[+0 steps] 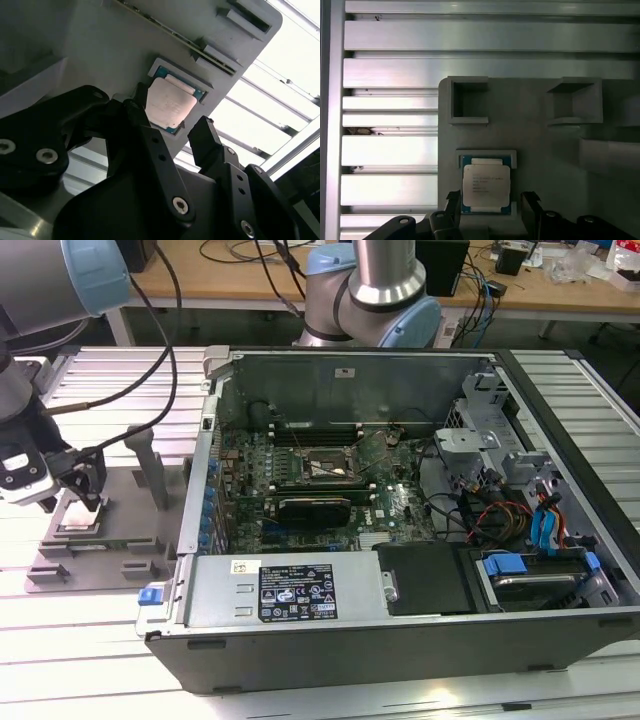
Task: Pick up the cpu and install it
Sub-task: 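Pick up the cpu and move it towards the insertion slot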
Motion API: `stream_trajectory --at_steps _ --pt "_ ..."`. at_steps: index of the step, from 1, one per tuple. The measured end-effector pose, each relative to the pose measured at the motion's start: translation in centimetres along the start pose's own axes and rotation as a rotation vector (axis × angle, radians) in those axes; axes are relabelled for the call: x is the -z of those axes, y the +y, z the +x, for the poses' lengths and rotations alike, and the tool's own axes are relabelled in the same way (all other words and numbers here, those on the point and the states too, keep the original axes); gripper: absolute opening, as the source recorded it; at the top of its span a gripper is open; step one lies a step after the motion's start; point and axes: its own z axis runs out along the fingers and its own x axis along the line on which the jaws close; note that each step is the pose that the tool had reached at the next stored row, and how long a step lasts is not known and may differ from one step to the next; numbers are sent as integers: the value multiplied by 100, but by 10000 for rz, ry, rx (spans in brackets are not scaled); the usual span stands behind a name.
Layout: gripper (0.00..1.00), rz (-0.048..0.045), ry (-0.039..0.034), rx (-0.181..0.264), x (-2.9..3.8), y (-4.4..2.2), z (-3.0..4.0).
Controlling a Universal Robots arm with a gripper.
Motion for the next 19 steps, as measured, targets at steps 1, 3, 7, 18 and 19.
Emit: stream_trajectory --at_steps 1,3,7,18,19 --pt "60 -2 -2 2 -14 4 0" --pt "60 -1 0 1 -36 9 1" --pt "60 -1 3 3 -83 18 1" --pt "60 17 14 236 -191 48 -7" --pt "60 16 16 294 -193 49 -7"
